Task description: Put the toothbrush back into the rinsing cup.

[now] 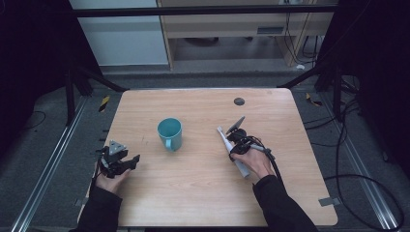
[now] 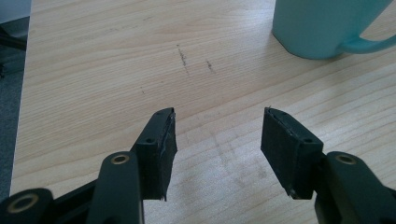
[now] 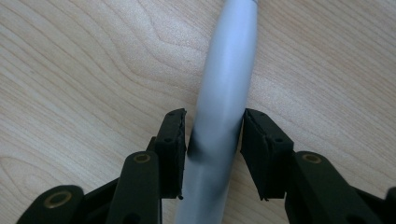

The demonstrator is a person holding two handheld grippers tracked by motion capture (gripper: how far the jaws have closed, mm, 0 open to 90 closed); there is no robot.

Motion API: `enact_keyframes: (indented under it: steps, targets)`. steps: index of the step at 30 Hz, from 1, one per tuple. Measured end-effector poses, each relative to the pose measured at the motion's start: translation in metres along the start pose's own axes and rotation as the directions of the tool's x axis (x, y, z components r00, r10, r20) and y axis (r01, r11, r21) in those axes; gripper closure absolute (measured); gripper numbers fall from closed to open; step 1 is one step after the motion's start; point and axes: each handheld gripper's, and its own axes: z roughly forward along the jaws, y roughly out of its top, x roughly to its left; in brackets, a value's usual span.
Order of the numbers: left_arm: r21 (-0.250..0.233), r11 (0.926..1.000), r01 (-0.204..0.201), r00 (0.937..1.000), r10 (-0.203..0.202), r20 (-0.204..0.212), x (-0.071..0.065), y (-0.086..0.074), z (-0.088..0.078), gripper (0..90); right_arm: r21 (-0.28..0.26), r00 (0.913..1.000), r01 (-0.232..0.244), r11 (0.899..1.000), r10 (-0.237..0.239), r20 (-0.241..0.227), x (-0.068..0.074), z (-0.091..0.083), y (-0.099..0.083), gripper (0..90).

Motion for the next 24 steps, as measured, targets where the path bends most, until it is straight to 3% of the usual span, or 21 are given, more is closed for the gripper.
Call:
enact_keyframes:
  steps: [24]
  targets:
    - [0.003,1.0000,0.002,1.0000,-0.002,0.003,0.0000,-0.0002,0.0005,45.2,0.020,0.9997,-0.023,1.000,0.023,0.008,0.0001,0.0049,-0.0010,66.3]
